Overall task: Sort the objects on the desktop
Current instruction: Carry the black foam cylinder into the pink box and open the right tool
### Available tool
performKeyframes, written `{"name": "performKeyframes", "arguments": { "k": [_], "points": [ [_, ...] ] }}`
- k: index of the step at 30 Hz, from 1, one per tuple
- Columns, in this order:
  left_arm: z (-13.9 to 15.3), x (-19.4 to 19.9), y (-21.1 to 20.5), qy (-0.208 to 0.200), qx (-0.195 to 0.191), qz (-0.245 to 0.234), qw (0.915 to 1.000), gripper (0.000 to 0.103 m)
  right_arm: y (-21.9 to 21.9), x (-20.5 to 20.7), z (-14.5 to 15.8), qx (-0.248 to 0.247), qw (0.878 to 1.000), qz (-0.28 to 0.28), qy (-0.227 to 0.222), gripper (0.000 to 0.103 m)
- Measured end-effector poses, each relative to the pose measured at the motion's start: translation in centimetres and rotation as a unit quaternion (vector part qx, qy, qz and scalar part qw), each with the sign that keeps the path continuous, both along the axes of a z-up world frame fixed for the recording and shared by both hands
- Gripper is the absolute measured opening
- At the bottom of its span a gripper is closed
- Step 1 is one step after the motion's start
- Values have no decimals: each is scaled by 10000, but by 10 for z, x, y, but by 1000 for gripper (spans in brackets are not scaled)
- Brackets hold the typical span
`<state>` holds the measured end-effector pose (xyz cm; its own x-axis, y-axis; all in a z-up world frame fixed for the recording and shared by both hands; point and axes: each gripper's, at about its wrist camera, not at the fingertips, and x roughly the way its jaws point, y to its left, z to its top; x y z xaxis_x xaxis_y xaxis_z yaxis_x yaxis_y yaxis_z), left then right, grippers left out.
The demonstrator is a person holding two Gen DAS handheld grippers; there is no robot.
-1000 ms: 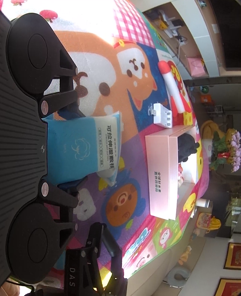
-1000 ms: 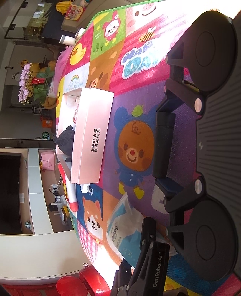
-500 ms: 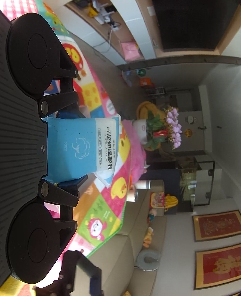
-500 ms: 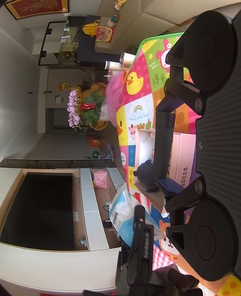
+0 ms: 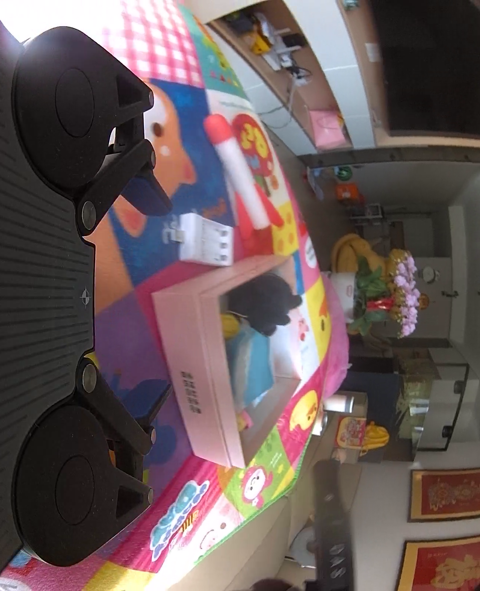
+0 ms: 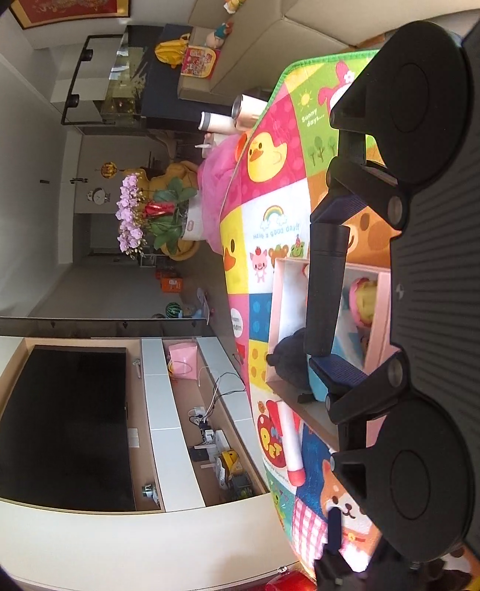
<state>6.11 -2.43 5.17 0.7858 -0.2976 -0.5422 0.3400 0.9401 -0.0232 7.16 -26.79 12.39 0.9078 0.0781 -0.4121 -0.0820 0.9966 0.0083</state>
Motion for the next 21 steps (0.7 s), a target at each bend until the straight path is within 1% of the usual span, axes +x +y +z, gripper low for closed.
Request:
{"name": "performKeyframes", "arguments": {
  "k": [2,5,6,7,9,11,12,13,15,19,21],
  "points": [
    [-3,-8,10,102,-123,98,9998,100,10,24,8,15,9999,114,-22,76],
    [-3,-16,21,93,-238,223,9994,100,28,67,19,-150,9997,89,-149,77],
    [-2,-19,26,78,-260,270,9993,100,34,83,19,-286,9995,44,-147,84],
    [-2,-22,31,53,-275,323,9991,101,39,96,17,-403,9991,-10,-89,87],
    [-1,-26,40,4,-293,439,9986,101,46,112,10,-419,9990,5,156,86],
    [-3,-28,50,26,-338,568,9978,102,52,114,-2,-319,9982,201,472,77],
    [-5,-27,54,70,-379,622,9973,102,56,109,-8,-322,9972,308,598,65],
    [-8,-27,57,122,-415,669,9968,102,59,105,-15,-386,9964,330,683,49],
    [-13,-25,61,210,-454,740,9960,102,65,100,-30,-536,9937,294,941,39],
    [-21,-27,65,240,-536,769,9953,102,66,97,-54,-410,9876,370,1472,38],
    [-24,-28,65,211,-472,801,9954,102,64,103,-65,-364,9838,324,1724,36]
  ]
}}
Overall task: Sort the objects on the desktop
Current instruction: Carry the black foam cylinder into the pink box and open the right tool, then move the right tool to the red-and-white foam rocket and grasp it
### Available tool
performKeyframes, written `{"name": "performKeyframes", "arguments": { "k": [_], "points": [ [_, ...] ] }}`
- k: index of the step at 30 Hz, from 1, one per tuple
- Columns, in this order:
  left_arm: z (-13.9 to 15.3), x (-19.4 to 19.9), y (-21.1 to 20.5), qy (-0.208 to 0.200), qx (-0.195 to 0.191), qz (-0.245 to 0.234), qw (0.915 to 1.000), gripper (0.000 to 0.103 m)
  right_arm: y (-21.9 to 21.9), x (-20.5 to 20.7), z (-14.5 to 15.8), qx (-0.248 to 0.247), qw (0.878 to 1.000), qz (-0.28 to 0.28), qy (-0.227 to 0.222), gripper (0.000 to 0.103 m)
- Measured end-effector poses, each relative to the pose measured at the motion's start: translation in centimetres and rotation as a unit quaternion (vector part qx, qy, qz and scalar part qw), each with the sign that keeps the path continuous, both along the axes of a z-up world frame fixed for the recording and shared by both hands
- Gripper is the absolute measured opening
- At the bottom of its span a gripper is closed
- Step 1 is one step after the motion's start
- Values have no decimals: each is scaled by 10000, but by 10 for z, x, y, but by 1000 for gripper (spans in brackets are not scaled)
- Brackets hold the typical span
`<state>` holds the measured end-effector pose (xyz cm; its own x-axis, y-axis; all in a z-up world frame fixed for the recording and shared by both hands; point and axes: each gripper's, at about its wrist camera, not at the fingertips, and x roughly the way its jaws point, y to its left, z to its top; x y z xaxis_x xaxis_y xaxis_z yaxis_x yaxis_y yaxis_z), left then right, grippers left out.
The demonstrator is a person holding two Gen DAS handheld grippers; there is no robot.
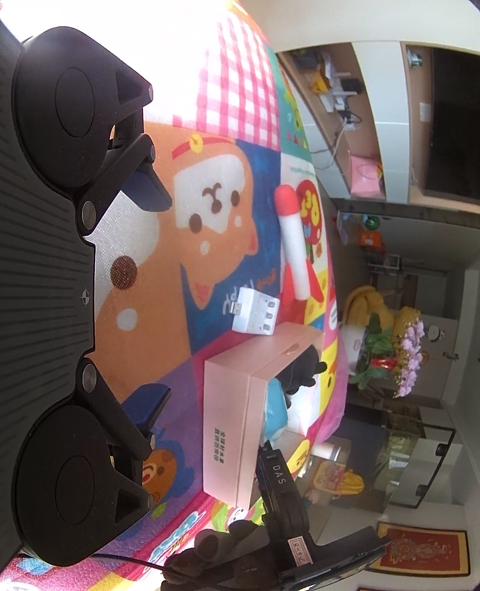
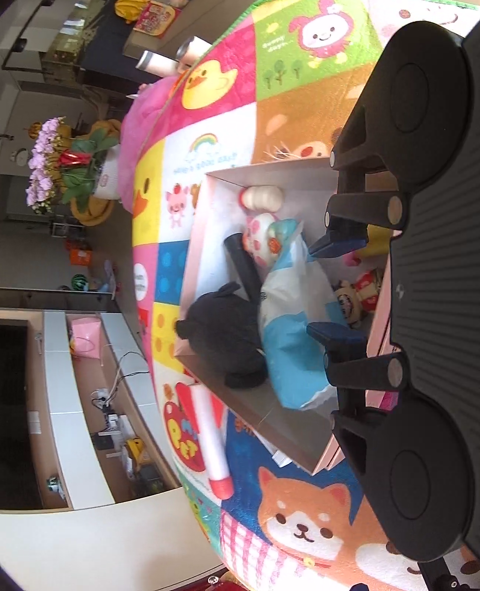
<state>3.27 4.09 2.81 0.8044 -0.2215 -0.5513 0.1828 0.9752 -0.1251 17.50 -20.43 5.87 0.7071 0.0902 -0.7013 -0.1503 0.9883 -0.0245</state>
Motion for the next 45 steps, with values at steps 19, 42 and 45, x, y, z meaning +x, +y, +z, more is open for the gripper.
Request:
{"name": "performKeyframes", "arguments": {
  "k": [19,42,45],
  "points": [
    [-18,4,40,215,-767,660,9946,103,120,86,59,456,9935,972,381,55],
    [-18,1,47,80,-1150,647,9912,103,167,96,7,549,9659,1336,2150,53],
    [-19,1,49,100,-1207,685,9903,103,166,128,5,1043,9778,349,1785,73]
  ]
}}
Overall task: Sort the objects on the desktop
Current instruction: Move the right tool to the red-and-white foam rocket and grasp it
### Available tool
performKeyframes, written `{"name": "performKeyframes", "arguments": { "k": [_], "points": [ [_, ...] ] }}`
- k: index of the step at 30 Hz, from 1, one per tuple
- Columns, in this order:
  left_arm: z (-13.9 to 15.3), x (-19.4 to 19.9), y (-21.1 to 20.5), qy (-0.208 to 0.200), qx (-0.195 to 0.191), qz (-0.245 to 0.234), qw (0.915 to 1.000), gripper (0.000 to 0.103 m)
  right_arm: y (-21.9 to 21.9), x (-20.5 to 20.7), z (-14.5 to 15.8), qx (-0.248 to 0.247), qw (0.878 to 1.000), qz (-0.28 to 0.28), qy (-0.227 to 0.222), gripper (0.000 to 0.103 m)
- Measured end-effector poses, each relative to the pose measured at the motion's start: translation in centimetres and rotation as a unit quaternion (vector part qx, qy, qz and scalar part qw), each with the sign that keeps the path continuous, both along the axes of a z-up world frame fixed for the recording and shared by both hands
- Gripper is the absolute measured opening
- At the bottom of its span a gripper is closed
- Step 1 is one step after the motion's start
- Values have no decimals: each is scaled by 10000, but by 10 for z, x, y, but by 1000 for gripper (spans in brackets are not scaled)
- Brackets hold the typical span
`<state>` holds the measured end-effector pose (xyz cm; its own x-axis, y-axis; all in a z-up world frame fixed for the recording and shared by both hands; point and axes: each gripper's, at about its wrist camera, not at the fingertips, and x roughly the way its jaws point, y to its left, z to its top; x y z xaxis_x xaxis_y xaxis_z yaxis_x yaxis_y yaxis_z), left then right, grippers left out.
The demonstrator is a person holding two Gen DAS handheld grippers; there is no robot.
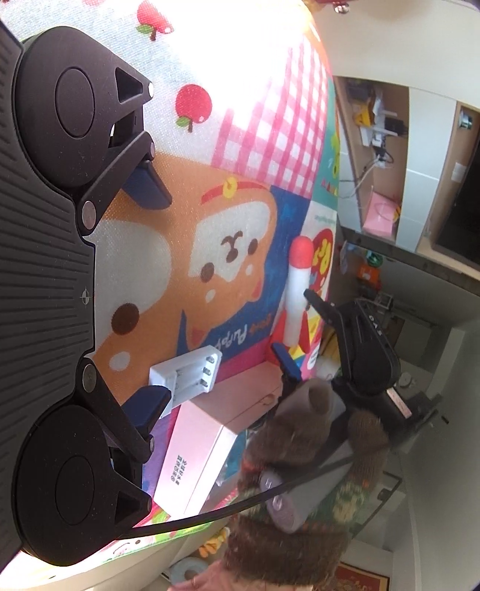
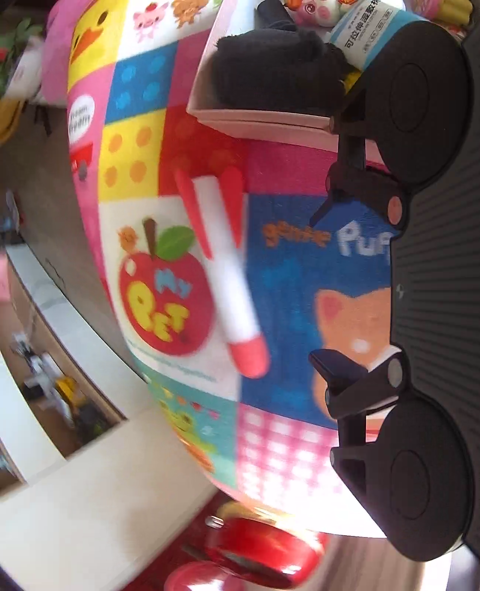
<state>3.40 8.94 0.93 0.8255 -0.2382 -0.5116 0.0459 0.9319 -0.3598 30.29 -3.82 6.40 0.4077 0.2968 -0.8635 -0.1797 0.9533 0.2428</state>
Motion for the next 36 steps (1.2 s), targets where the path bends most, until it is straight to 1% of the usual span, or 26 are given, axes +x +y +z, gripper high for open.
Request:
{"name": "performKeyframes", "arguments": {
  "k": [3,4,5,6,8,9,10,11,13,14,16,18,19,20,21,22,23,24,25,26,27,29,31,32,34,36],
  "points": [
    [-1,0,3,-4,-102,64,9999,103,6,30,-22,488,9950,-819,294,73],
    [0,-1,3,-8,-102,74,9999,103,11,35,-30,611,9928,-968,344,73],
    [0,-1,3,-10,-103,85,9999,103,16,37,-34,631,9919,-1056,305,74],
    [0,-1,4,-12,-123,100,9999,103,23,37,-35,590,9917,-1141,95,78],
    [0,-1,7,-34,-183,147,9997,103,34,37,-34,417,9932,-1066,-215,77],
    [0,-2,8,-40,-215,160,9996,103,38,36,-32,348,9936,-1017,-358,74],
    [0,-2,9,-51,-260,181,9995,103,40,37,-32,354,9941,-935,-410,67],
    [0,-2,11,-67,-297,206,9993,103,40,37,-31,399,9946,-853,-428,63],
    [1,-3,13,-92,-362,245,9990,103,38,37,-28,532,9955,-698,-366,46],
    [1,-3,13,-102,-369,251,9990,103,38,37,-26,573,9960,-597,-331,44],
    [2,-4,12,-124,-322,255,9991,103,36,41,-26,640,9968,-406,-252,43],
    [2,-4,12,-127,-312,269,9991,103,29,45,-26,739,9951,-598,-286,44],
    [1,-4,12,-128,-330,276,9990,103,26,48,-27,843,9935,-695,-326,47],
    [1,-3,13,-129,-344,285,9989,103,23,51,-28,961,9915,-805,-346,52],
    [0,-3,13,-131,-356,295,9988,103,19,55,-30,1125,9881,-992,-341,65],
    [0,-3,14,-138,-369,301,9988,103,16,57,-35,1289,9838,-1211,-301,70],
    [0,-3,14,-142,-378,307,9987,103,15,60,-40,1406,9805,-1353,-213,70],
    [0,-3,14,-153,-386,295,9987,103,16,64,-46,1412,9796,-1429,-94,64],
    [-1,-3,14,-153,-397,283,9987,103,20,63,-47,1288,9810,-1437,-206,56],
    [-1,-3,14,-155,-400,284,9987,103,25,63,-45,1122,9847,-1295,-319,49],
    [-1,-3,14,-165,-398,283,9987,103,30,63,-44,1059,9876,-1091,-399,43],
    [-1,-2,15,-158,-408,287,9986,103,30,58,-40,1043,9888,-988,-402,40],
    [-2,-2,16,-150,-450,303,9984,103,26,47,-32,1364,9885,-629,-178,35],
    [-2,-2,17,-149,-467,319,9983,103,24,36,-25,1519,9874,-411,-153,34],
    [-2,-2,17,-136,-485,334,9982,103,18,3,-2,1606,9863,144,-337,34],
    [-2,-2,17,-139,-469,329,9983,103,6,-37,25,1565,9835,619,-667,34]
  ]
}}
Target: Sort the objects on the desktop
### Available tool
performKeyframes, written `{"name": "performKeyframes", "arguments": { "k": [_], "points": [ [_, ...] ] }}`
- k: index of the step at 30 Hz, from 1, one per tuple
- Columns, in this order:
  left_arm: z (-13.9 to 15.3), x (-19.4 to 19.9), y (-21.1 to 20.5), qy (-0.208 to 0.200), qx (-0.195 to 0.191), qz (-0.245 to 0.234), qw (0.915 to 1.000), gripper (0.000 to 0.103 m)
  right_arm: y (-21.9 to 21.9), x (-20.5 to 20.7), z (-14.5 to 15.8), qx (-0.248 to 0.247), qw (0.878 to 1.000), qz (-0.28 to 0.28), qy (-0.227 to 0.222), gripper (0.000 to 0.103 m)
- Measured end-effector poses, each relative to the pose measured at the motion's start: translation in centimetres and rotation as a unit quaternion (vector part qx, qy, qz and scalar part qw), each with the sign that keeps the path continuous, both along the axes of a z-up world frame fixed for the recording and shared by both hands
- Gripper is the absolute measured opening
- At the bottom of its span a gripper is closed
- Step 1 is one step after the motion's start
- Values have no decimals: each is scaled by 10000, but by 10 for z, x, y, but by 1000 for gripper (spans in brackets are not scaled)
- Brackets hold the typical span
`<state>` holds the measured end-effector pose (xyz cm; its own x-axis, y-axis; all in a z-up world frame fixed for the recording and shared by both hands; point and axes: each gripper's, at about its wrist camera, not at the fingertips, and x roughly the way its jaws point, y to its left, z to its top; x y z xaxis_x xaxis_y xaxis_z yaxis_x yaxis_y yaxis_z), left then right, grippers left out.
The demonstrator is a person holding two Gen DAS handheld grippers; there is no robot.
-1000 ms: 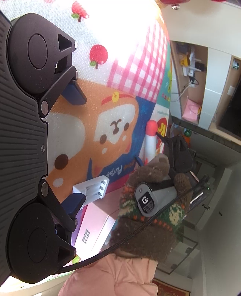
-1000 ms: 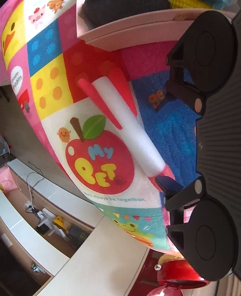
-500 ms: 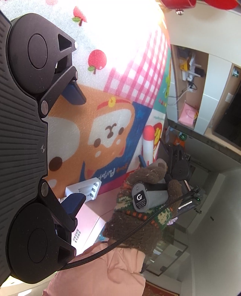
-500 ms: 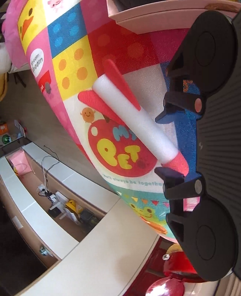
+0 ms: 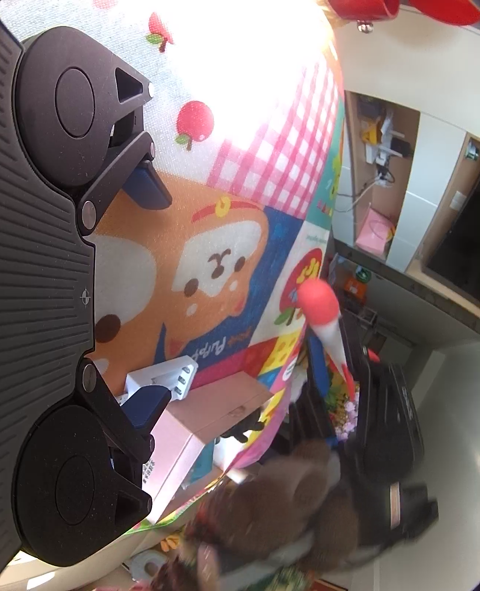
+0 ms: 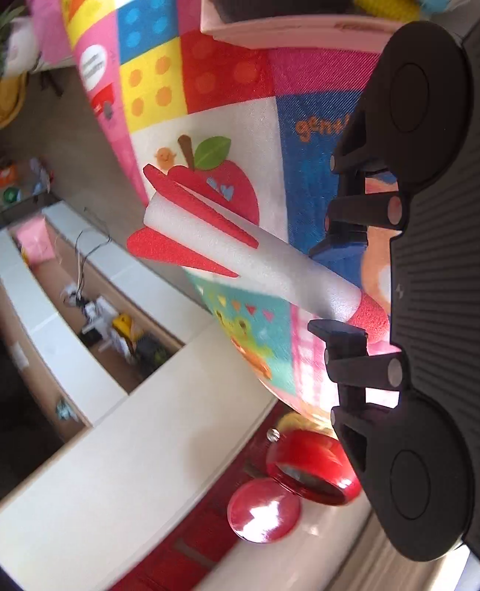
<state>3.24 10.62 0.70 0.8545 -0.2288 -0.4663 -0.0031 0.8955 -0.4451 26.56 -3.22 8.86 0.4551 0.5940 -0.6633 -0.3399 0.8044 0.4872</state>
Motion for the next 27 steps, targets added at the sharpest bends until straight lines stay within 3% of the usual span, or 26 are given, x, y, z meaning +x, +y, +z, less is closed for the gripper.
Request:
{"name": "performKeyframes", "arguments": {
  "k": [5,8,13,18,20,22,24,27],
  "points": [
    [0,1,-1,56,36,-12,10000,103,-63,-99,47,-70,9960,130,-886,34],
    [1,2,-4,94,151,-20,9998,103,-112,-151,51,-182,9928,-136,-1176,35],
    [4,5,-13,210,455,-64,9987,103,-190,-211,7,106,9940,-998,-424,35],
    [10,14,-44,330,576,-556,9962,103,-236,-233,-49,598,9816,-1802,218,38],
    [12,22,-70,389,843,-834,9922,103,-245,-242,-56,555,9780,-2011,-95,51],
    [12,30,-96,375,1304,-933,9863,103,-244,-253,-53,103,9728,-2223,-645,75],
    [13,38,-117,315,1664,-1015,9803,103,-236,-263,-51,-484,9661,-2285,-1095,82],
    [15,51,-138,302,2032,-1032,9732,103,-226,-271,-54,-1027,9617,-2142,-1370,89]
  ]
}}
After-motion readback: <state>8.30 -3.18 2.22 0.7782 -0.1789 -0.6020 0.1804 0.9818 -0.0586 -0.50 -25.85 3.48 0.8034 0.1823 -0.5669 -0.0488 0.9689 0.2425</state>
